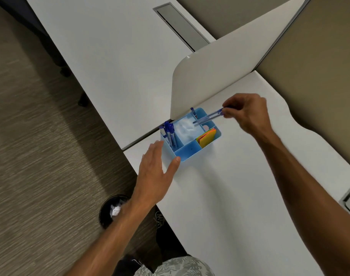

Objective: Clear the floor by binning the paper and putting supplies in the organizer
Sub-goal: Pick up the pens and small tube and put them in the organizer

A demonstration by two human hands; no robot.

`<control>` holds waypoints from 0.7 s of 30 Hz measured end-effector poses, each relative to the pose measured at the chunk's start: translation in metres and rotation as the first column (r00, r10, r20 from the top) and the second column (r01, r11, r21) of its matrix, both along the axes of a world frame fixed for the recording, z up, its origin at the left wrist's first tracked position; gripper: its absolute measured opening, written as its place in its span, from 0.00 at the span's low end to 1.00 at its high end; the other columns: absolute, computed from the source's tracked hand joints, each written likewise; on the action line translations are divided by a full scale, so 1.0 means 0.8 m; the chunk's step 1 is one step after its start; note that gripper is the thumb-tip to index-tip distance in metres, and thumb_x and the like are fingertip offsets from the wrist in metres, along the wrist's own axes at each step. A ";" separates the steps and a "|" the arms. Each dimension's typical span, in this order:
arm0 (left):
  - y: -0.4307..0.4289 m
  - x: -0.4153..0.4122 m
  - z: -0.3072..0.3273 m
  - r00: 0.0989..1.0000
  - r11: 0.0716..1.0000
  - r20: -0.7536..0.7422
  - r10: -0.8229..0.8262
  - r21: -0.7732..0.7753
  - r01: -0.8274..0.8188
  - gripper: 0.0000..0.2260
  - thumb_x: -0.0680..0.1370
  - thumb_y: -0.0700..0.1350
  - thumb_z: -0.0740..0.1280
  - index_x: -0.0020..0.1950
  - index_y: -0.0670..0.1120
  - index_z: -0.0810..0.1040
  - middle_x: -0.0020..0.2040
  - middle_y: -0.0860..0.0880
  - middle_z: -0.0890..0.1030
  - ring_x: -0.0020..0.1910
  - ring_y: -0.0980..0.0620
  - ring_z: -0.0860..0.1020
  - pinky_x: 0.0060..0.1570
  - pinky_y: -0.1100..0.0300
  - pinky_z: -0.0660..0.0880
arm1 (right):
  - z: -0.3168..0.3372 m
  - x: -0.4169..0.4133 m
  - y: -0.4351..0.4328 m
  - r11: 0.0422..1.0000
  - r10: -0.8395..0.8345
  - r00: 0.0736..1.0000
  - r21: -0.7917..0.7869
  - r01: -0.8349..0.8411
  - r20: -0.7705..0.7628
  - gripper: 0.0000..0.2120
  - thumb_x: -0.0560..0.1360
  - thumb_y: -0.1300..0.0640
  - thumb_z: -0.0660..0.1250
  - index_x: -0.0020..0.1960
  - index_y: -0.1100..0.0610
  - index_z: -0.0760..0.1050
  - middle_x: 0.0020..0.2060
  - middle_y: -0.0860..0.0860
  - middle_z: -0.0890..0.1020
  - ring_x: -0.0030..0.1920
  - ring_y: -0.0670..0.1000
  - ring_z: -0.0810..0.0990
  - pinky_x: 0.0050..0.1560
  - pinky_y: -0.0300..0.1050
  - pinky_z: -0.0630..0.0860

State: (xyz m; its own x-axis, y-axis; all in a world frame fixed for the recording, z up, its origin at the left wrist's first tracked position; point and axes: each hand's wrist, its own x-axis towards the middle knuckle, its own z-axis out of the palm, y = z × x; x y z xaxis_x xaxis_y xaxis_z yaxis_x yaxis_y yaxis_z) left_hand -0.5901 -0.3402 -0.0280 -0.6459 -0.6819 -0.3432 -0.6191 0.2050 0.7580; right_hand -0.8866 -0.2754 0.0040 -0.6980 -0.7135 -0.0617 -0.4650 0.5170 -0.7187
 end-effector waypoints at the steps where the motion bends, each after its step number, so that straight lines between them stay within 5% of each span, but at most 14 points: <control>1: 0.001 0.002 -0.002 1.000 0.999 0.018 -0.016 -0.031 0.016 0.34 0.80 0.63 0.58 0.82 0.53 0.50 0.83 0.51 0.53 0.81 0.53 0.50 0.79 0.46 0.55 | -0.005 -0.007 -0.003 1.000 -0.030 0.998 0.001 0.030 -0.049 0.06 0.73 0.60 0.76 0.50 0.57 0.84 0.40 0.51 0.86 0.40 0.46 0.86 0.46 0.36 0.82; 6: 0.002 0.008 -0.021 0.998 0.985 0.062 -0.034 -0.167 0.043 0.37 0.77 0.69 0.50 0.82 0.57 0.43 0.83 0.51 0.43 0.81 0.53 0.39 0.77 0.52 0.38 | -0.038 -0.024 -0.025 0.999 -0.016 0.977 0.035 0.024 -0.214 0.07 0.76 0.61 0.73 0.53 0.60 0.84 0.45 0.54 0.86 0.44 0.52 0.85 0.52 0.46 0.83; 21: 0.005 0.029 -0.054 0.992 0.985 0.122 0.025 -0.170 -0.004 0.36 0.79 0.66 0.54 0.81 0.58 0.41 0.83 0.51 0.40 0.78 0.57 0.35 0.76 0.52 0.38 | -0.118 -0.017 -0.085 0.923 0.272 0.892 0.362 -0.135 -0.362 0.04 0.77 0.64 0.68 0.50 0.62 0.81 0.45 0.60 0.85 0.44 0.60 0.82 0.49 0.57 0.82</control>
